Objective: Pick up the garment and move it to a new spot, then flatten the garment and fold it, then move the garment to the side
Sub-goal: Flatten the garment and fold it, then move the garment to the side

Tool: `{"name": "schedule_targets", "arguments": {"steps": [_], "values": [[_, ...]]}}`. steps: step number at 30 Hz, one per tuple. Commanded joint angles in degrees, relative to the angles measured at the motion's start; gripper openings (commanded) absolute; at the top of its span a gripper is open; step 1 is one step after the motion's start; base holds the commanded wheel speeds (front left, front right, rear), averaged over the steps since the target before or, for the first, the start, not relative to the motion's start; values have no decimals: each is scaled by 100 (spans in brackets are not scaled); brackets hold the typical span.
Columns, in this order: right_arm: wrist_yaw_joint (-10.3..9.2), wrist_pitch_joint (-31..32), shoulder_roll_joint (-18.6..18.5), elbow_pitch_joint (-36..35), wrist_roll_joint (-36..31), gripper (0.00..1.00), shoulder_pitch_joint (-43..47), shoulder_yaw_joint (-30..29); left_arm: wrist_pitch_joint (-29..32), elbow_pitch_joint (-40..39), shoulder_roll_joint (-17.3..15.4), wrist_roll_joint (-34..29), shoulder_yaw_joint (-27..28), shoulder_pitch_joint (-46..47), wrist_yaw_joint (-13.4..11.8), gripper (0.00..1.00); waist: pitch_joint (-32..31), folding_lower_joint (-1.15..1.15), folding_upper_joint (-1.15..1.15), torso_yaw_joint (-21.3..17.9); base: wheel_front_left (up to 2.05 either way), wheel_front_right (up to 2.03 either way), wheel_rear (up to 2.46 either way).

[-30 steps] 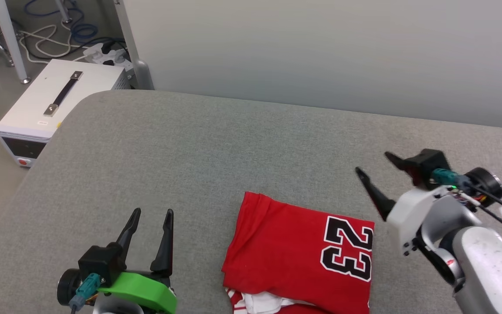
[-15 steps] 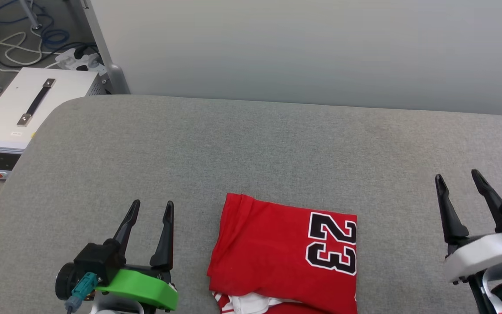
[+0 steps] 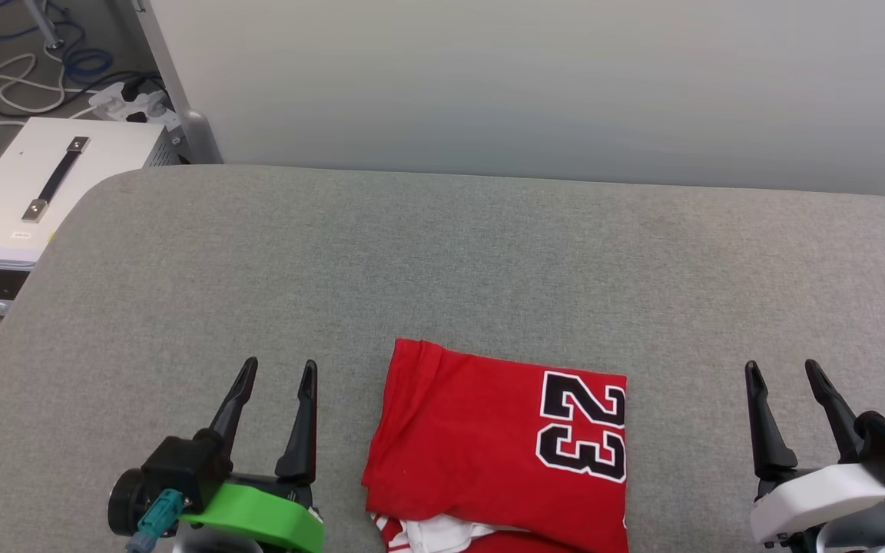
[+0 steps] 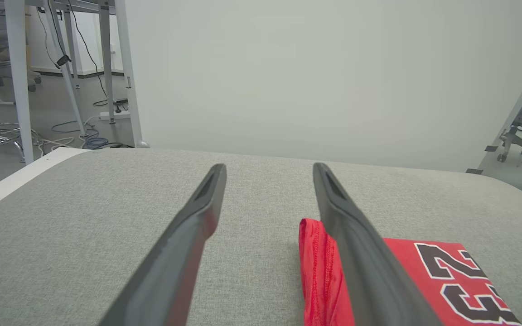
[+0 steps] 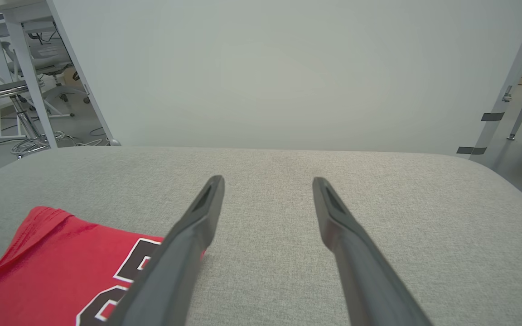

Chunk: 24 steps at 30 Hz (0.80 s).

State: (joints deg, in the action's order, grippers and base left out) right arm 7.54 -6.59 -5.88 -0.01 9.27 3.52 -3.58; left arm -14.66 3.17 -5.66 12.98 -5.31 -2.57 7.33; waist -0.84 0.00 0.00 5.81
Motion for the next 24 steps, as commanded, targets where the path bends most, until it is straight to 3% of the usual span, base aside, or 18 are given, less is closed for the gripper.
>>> {"name": "schedule_targets", "arguments": {"steps": [1, 8, 12, 19, 24], "values": [[-5, -46, 12, 38, 27, 100, 66, -17, -34, -3, 25, -60, -14, -93, 15, 100, 3, 0, 0, 6, 0, 0, 0], [-5, 62, 40, 80, 192, 100, 34, -37, -34, -33, 28, -61, -14, -48, 15, 100, 33, 0, 0, 15, 0, 0, 0], [-5, 653, -114, -41, 407, 100, 28, 142, -34, -37, 26, -65, -41, -23, 15, 100, 62, 0, 0, 34, 0, 0, 0], [-5, 2748, -454, -594, 881, 100, -170, 470, -34, -32, 30, -37, -106, 75, 15, 100, 241, 0, 0, 132, 0, 0, 0], [-5, 4485, -405, -843, 1219, 100, -348, 574, -34, -48, 45, -29, -199, 202, 15, 100, 439, 0, 0, 289, 0, 0, 0]]}}
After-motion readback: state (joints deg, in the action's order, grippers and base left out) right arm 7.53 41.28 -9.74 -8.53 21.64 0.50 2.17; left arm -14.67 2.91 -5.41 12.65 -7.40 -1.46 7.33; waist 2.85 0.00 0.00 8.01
